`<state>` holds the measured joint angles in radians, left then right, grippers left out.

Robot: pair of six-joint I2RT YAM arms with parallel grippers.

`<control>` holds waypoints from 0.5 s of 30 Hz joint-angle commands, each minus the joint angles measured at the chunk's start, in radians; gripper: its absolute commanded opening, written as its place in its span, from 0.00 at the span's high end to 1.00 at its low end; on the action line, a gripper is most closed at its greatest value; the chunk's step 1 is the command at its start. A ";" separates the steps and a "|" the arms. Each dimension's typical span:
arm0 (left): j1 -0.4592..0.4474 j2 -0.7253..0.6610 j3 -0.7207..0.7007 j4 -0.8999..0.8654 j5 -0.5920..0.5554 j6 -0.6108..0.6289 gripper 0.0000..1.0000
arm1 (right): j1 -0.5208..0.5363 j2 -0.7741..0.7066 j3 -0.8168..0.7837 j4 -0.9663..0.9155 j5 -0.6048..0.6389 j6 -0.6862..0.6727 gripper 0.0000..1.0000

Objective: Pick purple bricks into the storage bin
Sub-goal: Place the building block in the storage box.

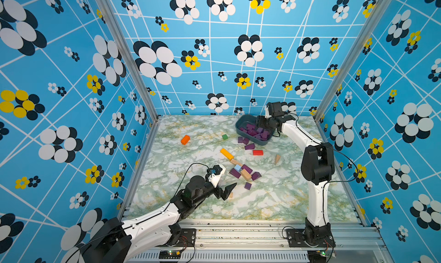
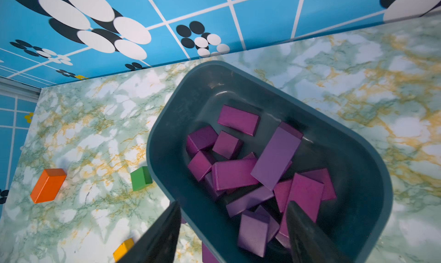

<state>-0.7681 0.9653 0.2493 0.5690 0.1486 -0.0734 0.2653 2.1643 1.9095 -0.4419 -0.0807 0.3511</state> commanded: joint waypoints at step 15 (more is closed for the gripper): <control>-0.008 -0.013 -0.012 -0.014 -0.058 0.017 0.01 | 0.096 -0.642 -0.867 0.123 -0.048 0.057 0.28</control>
<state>-0.7681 0.9672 0.2493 0.5457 0.1036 -0.0734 0.3138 1.5661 1.1267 -0.3500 -0.1162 0.3889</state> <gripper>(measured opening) 0.995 0.720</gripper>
